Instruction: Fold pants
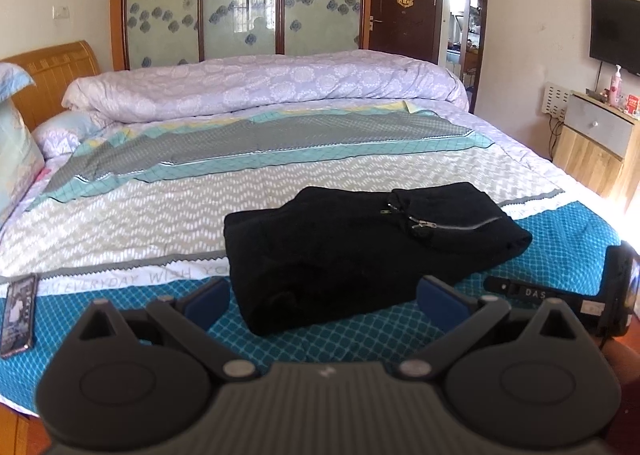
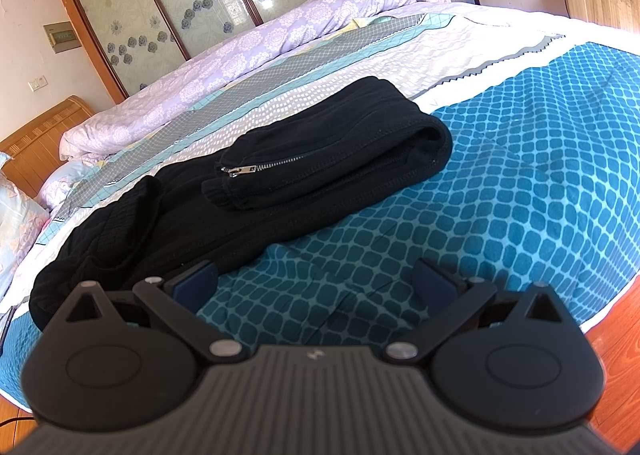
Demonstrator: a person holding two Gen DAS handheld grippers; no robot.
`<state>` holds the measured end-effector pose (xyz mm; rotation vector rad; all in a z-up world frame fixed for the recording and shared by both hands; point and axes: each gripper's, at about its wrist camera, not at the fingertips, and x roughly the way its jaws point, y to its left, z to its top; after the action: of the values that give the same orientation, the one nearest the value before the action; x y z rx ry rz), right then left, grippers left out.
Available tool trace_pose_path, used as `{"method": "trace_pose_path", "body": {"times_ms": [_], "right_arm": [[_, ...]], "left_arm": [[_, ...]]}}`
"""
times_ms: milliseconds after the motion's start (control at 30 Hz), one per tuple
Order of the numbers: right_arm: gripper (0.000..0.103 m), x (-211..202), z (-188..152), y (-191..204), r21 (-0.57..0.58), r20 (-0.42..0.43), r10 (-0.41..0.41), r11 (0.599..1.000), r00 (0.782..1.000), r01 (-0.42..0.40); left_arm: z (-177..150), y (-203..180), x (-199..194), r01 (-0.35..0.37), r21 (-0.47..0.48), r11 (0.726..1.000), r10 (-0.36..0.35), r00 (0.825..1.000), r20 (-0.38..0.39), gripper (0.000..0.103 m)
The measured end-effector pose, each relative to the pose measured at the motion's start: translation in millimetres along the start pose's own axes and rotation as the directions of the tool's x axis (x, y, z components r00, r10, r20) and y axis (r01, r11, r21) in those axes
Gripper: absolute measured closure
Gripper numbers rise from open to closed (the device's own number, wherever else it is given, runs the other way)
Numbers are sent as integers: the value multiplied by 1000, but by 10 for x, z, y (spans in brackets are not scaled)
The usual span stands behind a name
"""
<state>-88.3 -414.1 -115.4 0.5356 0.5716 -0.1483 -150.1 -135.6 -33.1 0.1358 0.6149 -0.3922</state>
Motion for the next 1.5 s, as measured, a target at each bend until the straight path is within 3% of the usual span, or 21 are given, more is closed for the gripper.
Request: {"method": "trace_pose_path", "body": {"times_ms": [1500], "right_arm": [[0, -9, -6, 4, -2, 0, 0, 1000, 1000, 0]], "left_arm": [[-40, -121, 49, 22, 5, 1000, -22, 999, -27, 0]]}}
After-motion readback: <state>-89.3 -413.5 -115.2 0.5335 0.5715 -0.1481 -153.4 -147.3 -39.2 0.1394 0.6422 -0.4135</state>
